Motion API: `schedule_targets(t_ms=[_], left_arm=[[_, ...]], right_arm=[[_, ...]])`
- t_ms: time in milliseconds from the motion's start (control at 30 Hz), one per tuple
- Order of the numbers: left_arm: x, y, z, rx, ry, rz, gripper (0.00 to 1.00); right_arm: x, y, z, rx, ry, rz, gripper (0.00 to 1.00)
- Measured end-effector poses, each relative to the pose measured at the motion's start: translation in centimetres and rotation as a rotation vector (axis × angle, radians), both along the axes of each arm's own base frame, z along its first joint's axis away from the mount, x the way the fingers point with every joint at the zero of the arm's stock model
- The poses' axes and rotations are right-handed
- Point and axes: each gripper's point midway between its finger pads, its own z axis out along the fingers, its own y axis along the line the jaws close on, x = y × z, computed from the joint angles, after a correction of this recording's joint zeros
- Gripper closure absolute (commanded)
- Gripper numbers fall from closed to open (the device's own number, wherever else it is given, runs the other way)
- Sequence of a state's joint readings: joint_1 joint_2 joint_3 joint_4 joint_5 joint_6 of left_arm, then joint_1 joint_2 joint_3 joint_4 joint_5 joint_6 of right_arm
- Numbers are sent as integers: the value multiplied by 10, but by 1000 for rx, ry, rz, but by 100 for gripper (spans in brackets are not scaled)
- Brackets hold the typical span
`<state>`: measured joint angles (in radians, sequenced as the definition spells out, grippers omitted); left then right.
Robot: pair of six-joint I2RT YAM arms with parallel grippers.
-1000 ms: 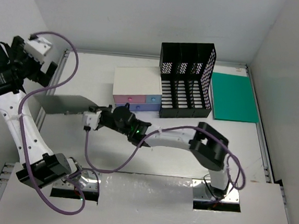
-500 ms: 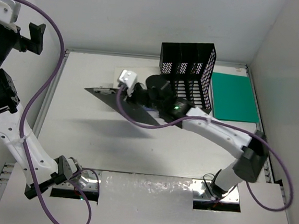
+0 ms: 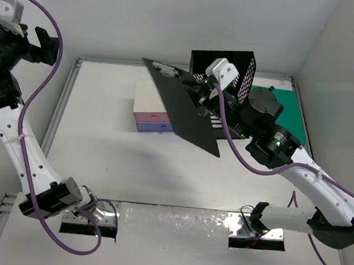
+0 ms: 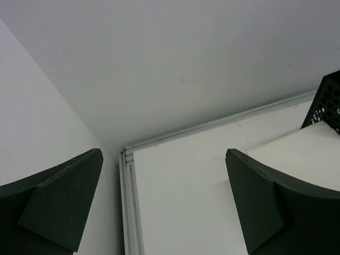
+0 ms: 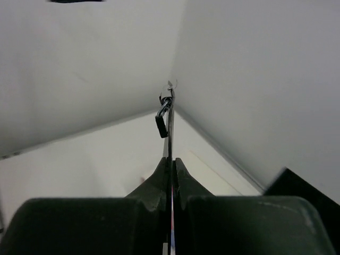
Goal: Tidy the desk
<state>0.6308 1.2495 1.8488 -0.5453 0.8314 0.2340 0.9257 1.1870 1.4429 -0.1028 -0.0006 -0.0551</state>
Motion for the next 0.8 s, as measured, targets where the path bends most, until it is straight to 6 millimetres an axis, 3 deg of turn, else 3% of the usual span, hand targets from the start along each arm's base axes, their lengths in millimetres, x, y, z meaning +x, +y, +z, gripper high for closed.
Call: schedule_targets(t_ms=[100,267,367,567,700,800], left_arm=[[9,9,-26,-33,61,10,0],[15,18,-54,-43,121,41,0],[19,22,-69,-43,153,54,0],[24,25,-95,-39,211,72,0],[26,29,-105,-29,227,79,0],[27,31,-115,-30,245,82,0]], right_arm=[[23,-28,1,-9,-35,-180,100],[56,-93,40,128,-170,-537,100],[72,-128,50,234,-228,-715,100],[120,-164,22,314,-249,-936,100],[152,-172,-3,303,-262,-988,100],[170,-173,-8,317,-306,-979,100]])
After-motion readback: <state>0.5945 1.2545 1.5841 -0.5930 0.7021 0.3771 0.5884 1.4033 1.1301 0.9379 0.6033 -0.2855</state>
